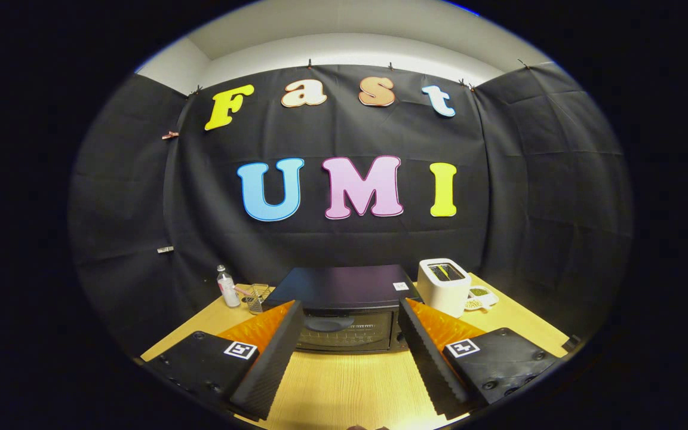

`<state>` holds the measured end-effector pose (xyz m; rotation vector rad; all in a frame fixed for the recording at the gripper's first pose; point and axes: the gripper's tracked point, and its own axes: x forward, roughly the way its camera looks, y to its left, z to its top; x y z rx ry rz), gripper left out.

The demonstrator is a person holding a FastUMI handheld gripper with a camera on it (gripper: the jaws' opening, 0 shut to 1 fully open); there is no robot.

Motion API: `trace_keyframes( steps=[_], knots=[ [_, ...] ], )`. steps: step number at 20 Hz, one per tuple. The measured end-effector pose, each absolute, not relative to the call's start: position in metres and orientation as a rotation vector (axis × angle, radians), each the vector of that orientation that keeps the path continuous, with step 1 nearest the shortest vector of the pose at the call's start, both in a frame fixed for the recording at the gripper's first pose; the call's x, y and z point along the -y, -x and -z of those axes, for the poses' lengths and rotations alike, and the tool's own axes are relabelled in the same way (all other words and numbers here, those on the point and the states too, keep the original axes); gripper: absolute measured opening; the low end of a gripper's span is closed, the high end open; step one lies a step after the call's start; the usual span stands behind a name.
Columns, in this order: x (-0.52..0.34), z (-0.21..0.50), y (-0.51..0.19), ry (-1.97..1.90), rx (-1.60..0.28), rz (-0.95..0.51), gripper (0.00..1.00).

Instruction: Open the toaster oven, put the food inside, and close the toaster oven door.

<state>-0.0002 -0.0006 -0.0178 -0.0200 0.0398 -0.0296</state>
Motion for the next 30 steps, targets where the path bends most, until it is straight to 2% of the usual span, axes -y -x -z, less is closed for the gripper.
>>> trace_keyframes(
  steps=[12,30],
  knots=[
    [0.002,0.04,-0.066,0.012,-0.151,0.065,0.98],
    [-0.033,0.121,-0.166,-0.021,-0.305,0.069,1.0]
  ],
)
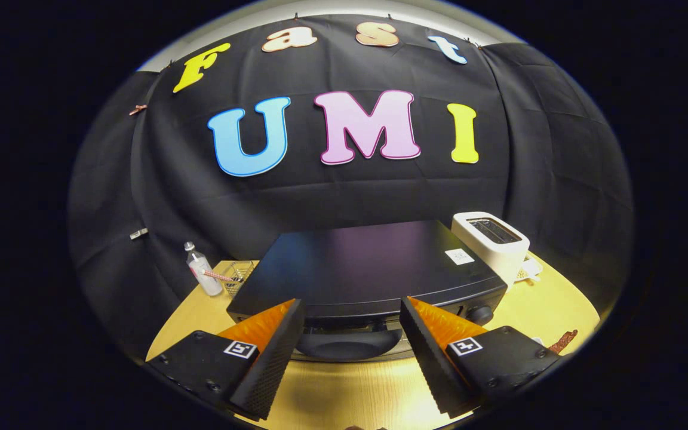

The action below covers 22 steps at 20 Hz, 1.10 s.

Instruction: Open the toaster oven, put the food inside, and close the toaster oven door.

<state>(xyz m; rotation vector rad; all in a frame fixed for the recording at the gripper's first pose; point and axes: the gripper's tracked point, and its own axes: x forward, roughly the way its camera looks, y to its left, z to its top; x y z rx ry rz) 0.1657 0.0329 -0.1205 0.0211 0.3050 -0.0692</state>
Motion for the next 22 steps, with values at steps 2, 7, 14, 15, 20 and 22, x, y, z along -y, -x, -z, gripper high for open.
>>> trace_keyframes(
  steps=[2,7,14,15,20,22],
  knots=[
    [-0.03,0.139,-0.168,-0.007,-0.355,0.083,1.0],
    [-0.029,0.141,-0.17,0.057,-0.337,0.077,1.0],
    [-0.029,0.145,-0.146,0.032,-0.375,0.055,1.0],
    [-0.03,0.147,-0.141,0.031,-0.381,0.054,1.0],
    [-0.03,0.162,-0.105,0.038,-0.409,0.033,0.98],
    [-0.03,0.17,-0.091,0.032,-0.417,0.028,0.98]
  ],
)
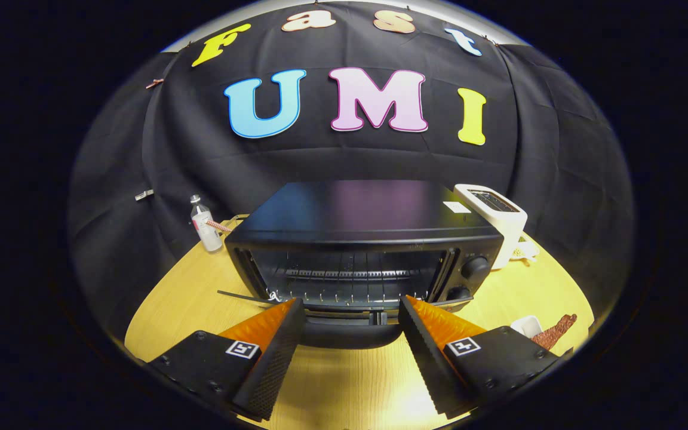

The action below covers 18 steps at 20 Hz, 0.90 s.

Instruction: Open the toaster oven, put the food inside, and close the toaster oven door.

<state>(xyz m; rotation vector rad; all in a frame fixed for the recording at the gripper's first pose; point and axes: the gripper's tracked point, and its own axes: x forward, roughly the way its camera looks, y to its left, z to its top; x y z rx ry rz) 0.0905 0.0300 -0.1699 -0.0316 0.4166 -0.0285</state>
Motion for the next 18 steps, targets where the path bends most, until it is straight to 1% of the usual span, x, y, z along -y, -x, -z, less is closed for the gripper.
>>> trace_keyframes(
  steps=[4,6,12,15,18],
  knots=[
    [-0.03,0.188,-0.07,0.05,-0.429,0.018,0.98],
    [-0.03,0.207,-0.058,0.063,-0.47,0.005,0.97],
    [-0.024,0.279,-0.018,0.008,-0.672,-0.015,0.99],
    [-0.015,0.282,-0.006,-0.002,-0.67,0.0,0.99],
    [-0.008,0.263,-0.002,0.03,-0.633,-0.011,0.99]
  ],
)
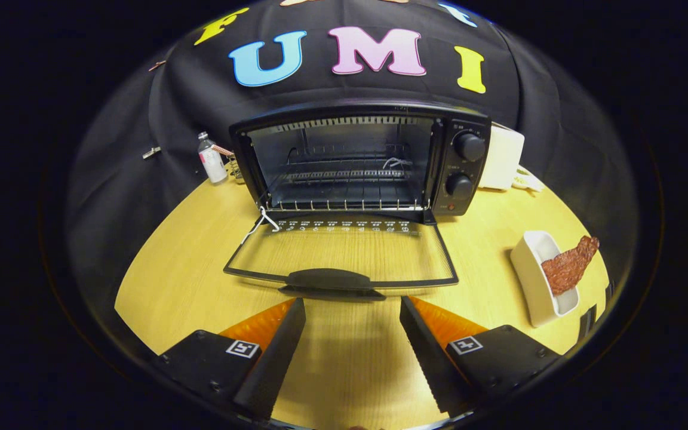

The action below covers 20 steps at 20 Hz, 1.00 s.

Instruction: Open the toaster oven, put the food inside, and close the toaster oven door.

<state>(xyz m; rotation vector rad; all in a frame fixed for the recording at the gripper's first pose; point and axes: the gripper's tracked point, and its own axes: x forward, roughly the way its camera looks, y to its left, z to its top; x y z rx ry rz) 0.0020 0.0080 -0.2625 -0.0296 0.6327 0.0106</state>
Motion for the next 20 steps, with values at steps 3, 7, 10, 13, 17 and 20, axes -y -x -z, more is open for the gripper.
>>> trace_keyframes(
  steps=[3,7,10,13,17,20],
  knots=[
    [0.002,0.236,0.007,0.036,-0.597,-0.017,0.99],
    [0.023,0.2,0.026,0.048,-0.558,-0.025,0.99],
    [0.04,0.17,0.033,0.037,-0.53,-0.009,0.99],
    [0.057,0.137,0.028,0.012,-0.472,-0.002,0.99],
    [0.078,0.103,0.009,0.005,-0.398,-0.023,0.99],
    [0.096,0.086,-0.003,0.012,-0.378,-0.056,0.99]
  ],
)
